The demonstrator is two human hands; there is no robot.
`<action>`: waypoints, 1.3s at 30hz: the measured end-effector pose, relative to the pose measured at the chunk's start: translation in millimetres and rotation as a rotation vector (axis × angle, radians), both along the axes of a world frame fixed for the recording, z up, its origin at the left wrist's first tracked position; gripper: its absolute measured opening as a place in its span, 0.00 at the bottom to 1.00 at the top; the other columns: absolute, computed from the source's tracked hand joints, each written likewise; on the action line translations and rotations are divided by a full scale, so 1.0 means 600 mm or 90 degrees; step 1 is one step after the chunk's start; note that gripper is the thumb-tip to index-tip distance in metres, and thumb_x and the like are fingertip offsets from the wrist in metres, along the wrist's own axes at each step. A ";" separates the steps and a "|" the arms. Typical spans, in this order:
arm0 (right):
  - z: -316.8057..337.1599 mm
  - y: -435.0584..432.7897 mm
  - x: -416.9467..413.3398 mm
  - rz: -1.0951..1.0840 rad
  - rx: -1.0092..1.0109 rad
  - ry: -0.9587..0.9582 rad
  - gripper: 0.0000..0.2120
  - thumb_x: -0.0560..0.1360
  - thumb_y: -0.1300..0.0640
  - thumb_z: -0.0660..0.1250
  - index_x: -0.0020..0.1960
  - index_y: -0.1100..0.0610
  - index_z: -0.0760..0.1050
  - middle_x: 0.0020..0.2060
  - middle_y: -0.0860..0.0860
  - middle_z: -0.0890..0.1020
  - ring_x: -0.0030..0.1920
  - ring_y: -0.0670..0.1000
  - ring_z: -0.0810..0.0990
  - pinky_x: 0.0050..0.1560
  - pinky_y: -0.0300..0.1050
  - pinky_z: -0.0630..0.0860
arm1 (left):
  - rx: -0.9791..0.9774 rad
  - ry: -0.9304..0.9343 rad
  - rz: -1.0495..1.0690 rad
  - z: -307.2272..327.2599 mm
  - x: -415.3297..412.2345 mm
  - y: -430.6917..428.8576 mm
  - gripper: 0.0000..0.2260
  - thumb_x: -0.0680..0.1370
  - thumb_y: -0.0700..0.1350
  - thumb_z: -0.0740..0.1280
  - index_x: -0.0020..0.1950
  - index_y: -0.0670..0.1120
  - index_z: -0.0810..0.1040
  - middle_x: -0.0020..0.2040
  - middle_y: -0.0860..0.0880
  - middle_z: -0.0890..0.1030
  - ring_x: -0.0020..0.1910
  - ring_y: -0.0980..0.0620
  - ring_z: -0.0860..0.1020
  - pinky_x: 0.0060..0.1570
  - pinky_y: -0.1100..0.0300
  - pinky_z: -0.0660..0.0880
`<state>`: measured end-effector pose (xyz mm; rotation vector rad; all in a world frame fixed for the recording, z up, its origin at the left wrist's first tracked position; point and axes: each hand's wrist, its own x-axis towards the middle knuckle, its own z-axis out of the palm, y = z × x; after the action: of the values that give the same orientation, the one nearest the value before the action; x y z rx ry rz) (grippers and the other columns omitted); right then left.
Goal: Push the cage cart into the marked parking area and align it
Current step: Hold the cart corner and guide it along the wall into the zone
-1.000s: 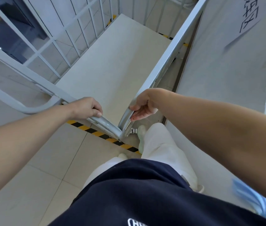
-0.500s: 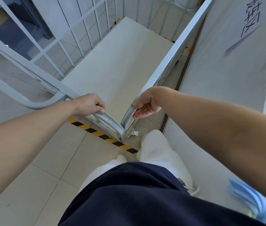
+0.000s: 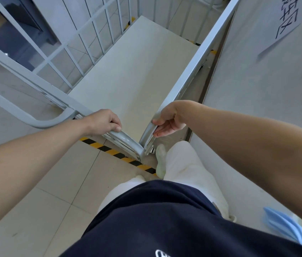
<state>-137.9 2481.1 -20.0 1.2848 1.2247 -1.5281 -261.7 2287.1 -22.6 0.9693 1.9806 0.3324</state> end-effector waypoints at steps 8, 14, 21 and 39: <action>-0.008 0.066 -0.003 -0.001 0.018 -0.007 0.09 0.78 0.64 0.61 0.45 0.69 0.74 0.30 0.62 0.83 0.32 0.57 0.84 0.38 0.48 0.81 | 0.040 0.022 -0.006 -0.017 -0.004 0.055 0.07 0.77 0.44 0.66 0.49 0.48 0.83 0.46 0.57 0.79 0.57 0.52 0.72 0.64 0.54 0.67; -0.026 0.138 0.000 -0.045 -0.003 0.026 0.06 0.79 0.67 0.58 0.47 0.69 0.72 0.44 0.64 0.81 0.42 0.61 0.81 0.43 0.52 0.80 | 0.035 0.041 -0.032 -0.024 -0.002 0.115 0.07 0.77 0.47 0.66 0.49 0.50 0.83 0.48 0.55 0.81 0.59 0.48 0.71 0.67 0.49 0.64; -0.021 0.164 -0.020 -0.022 -0.028 0.035 0.08 0.79 0.65 0.59 0.45 0.68 0.72 0.34 0.63 0.82 0.37 0.59 0.82 0.39 0.50 0.80 | 0.027 0.037 -0.024 -0.015 -0.028 0.146 0.07 0.76 0.43 0.67 0.50 0.44 0.83 0.46 0.54 0.80 0.54 0.50 0.76 0.65 0.49 0.69; 0.001 0.069 -0.019 -0.118 0.228 0.019 0.16 0.82 0.59 0.55 0.39 0.64 0.71 0.33 0.55 0.85 0.38 0.51 0.85 0.41 0.42 0.82 | 0.077 0.047 -0.096 -0.013 -0.040 0.141 0.10 0.77 0.45 0.66 0.51 0.41 0.83 0.51 0.41 0.83 0.53 0.43 0.78 0.59 0.50 0.72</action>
<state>-149.3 2522.4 -19.3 1.6501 1.4820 -1.5039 -286.0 2371.4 -30.5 1.2157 1.9574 0.3390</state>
